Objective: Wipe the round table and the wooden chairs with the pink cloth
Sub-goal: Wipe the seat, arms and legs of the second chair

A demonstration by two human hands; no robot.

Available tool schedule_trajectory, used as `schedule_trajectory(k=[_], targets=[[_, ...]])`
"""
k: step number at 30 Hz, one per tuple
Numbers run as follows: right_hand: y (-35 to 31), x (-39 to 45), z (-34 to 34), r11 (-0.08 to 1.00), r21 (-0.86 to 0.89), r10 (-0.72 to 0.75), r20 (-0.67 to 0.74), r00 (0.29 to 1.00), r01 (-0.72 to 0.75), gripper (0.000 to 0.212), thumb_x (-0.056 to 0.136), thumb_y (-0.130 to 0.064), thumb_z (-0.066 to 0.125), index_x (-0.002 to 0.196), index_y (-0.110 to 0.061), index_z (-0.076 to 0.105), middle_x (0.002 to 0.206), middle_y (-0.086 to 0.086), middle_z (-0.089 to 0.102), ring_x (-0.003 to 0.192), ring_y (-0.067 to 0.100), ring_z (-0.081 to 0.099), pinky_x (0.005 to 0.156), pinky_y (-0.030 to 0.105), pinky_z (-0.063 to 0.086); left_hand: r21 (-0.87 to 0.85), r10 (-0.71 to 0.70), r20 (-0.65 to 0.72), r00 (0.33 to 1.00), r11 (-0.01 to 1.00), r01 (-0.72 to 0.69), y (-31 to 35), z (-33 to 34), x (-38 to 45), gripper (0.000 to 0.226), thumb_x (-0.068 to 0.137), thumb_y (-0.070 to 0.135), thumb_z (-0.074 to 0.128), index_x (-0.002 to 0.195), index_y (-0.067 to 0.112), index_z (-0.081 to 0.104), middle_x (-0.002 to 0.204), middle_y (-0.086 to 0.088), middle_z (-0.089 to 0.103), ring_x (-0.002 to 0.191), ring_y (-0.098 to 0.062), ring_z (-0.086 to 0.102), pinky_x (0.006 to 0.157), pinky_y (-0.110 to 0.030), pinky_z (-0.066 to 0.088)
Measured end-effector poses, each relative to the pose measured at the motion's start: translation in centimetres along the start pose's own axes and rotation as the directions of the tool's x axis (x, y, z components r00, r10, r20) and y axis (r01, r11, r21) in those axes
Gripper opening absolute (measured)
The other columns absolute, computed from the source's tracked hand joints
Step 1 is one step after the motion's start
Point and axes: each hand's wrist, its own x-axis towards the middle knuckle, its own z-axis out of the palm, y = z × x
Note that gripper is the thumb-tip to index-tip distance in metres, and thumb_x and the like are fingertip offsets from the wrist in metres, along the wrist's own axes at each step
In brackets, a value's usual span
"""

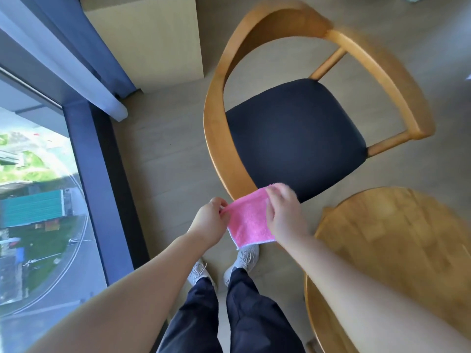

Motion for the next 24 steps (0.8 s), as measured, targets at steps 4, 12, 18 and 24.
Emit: schedule_trajectory(k=[4, 12, 18, 24], targets=[[-1.8, -1.4, 3.5, 0.982, -0.189, 0.083, 0.274, 0.958, -0.031, 0.067, 0.101, -0.037, 0.037, 0.149, 0.001, 0.012, 0.155, 0.023, 0.015, 0.142, 0.035, 0.019, 0.117, 0.042, 0.018, 0.205, 0.087, -0.024, 0.996, 0.975, -0.080, -0.6, -0.5, -0.3, 0.036, 0.094, 0.023, 0.045, 0.129, 0.018, 0.043, 0.123, -0.001, 0.057, 0.100, -0.022, 0.059, 0.080, -0.034, 0.049], [-1.8, -0.9, 4.9, 0.909, -0.416, 0.093, 0.250, 0.964, 0.021, 0.080, 0.085, -0.035, 0.065, 0.139, 0.012, 0.030, 0.136, 0.033, 0.041, 0.109, 0.044, 0.054, 0.086, 0.049, 0.051, 0.608, 0.259, 0.057, 0.964, 0.757, -0.239, -4.8, -2.4, -1.6, 0.050, 0.095, 0.019, 0.041, 0.143, 0.023, 0.030, 0.142, 0.004, 0.040, 0.127, -0.018, 0.041, 0.102, -0.029, 0.032], [-1.6, -1.0, 5.5, 0.888, -0.459, 0.081, 0.231, 0.970, 0.035, 0.078, 0.085, -0.035, 0.062, 0.137, 0.015, 0.031, 0.134, 0.035, 0.041, 0.109, 0.045, 0.053, 0.086, 0.049, 0.049, 0.722, 0.312, 0.081, 0.946, 0.636, -0.272, -7.1, -2.1, -2.3, 0.061, 0.092, 0.018, 0.041, 0.149, 0.016, 0.019, 0.154, -0.004, 0.025, 0.142, -0.022, 0.020, 0.116, -0.037, 0.008], [-3.6, 2.0, 6.1, 0.863, -0.504, 0.083, 0.199, 0.977, 0.030, 0.081, 0.086, -0.039, 0.059, 0.137, 0.016, 0.029, 0.129, 0.036, 0.043, 0.107, 0.044, 0.053, 0.083, 0.046, 0.050, 0.649, 0.216, 0.068, 0.974, 0.732, -0.208, -10.3, -2.0, -2.6, 0.064, 0.093, 0.019, 0.042, 0.151, 0.018, 0.015, 0.158, -0.001, 0.020, 0.144, -0.019, 0.015, 0.116, -0.033, 0.007]])
